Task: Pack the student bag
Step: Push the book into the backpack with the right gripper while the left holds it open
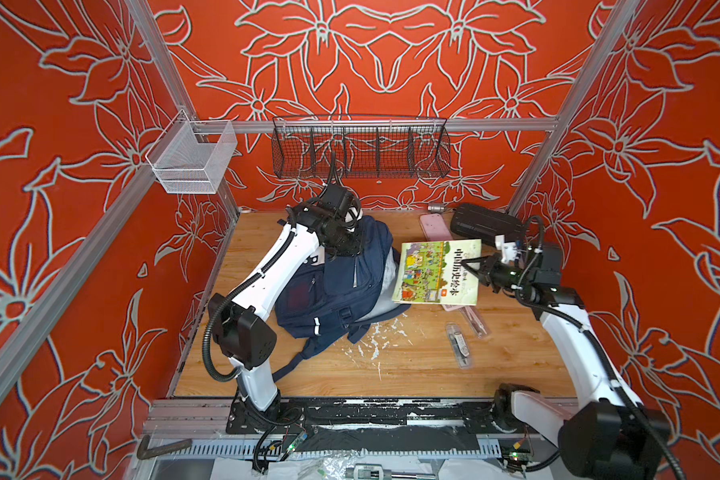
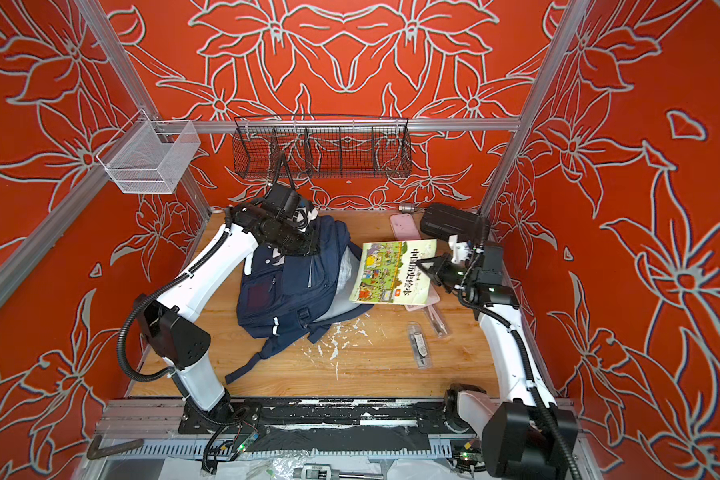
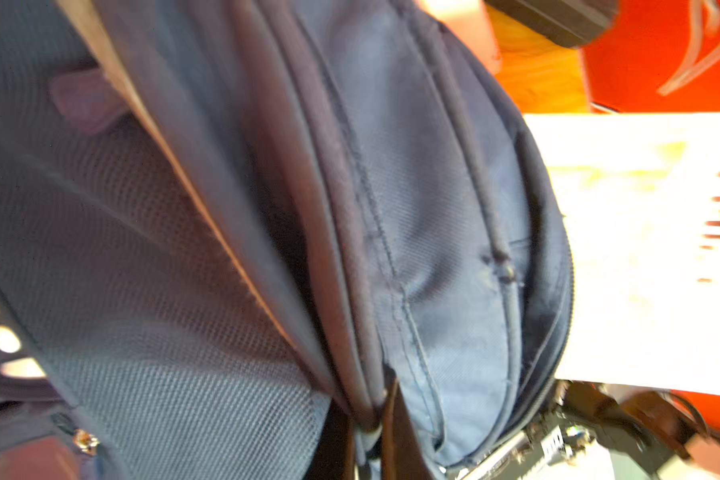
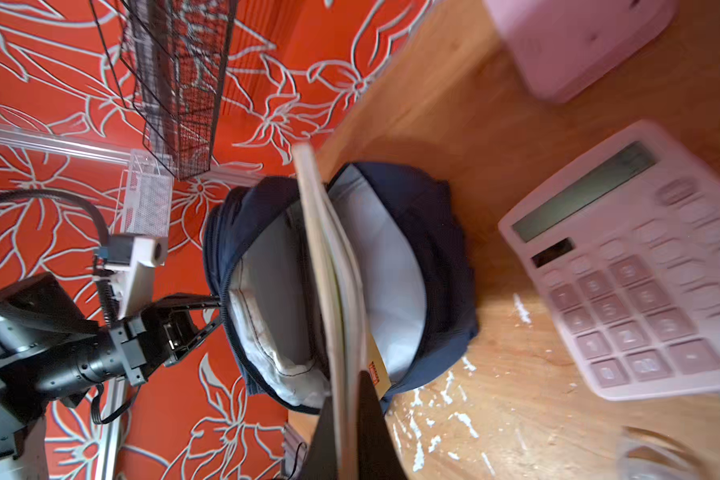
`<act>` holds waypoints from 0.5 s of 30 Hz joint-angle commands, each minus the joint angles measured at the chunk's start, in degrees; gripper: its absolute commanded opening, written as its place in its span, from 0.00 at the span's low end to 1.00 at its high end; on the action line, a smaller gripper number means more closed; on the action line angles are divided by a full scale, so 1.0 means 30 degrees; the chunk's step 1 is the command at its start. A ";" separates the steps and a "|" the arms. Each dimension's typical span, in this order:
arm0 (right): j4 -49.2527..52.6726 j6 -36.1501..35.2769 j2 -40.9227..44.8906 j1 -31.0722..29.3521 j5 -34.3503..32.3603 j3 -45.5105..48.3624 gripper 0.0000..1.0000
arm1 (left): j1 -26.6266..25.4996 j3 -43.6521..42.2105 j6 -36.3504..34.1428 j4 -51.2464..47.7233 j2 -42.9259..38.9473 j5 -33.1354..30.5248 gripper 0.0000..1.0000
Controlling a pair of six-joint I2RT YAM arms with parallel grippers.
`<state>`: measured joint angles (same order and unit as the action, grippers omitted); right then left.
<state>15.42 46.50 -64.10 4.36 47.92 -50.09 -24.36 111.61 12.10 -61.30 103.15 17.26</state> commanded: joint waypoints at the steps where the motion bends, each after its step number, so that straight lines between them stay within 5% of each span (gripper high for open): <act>1: -0.4357 0.2464 -0.1779 -0.1905 -0.0863 0.0016 0.00 | -0.0028 0.1498 -0.2061 0.0152 0.0144 0.2097 0.00; 8: -1.0238 0.5230 -0.7924 -0.5830 -0.0211 -0.1891 0.00 | 0.0232 0.2015 -0.1581 0.0662 0.0688 0.3452 0.00; 15: -1.5215 0.8298 -1.2628 -0.8643 -0.2585 -0.3491 0.02 | 0.0204 0.0375 0.1497 0.3843 0.0677 0.4120 0.00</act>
<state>-18.26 64.49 -98.17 -19.38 43.42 -57.65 -23.94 113.30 12.25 -58.63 106.04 26.28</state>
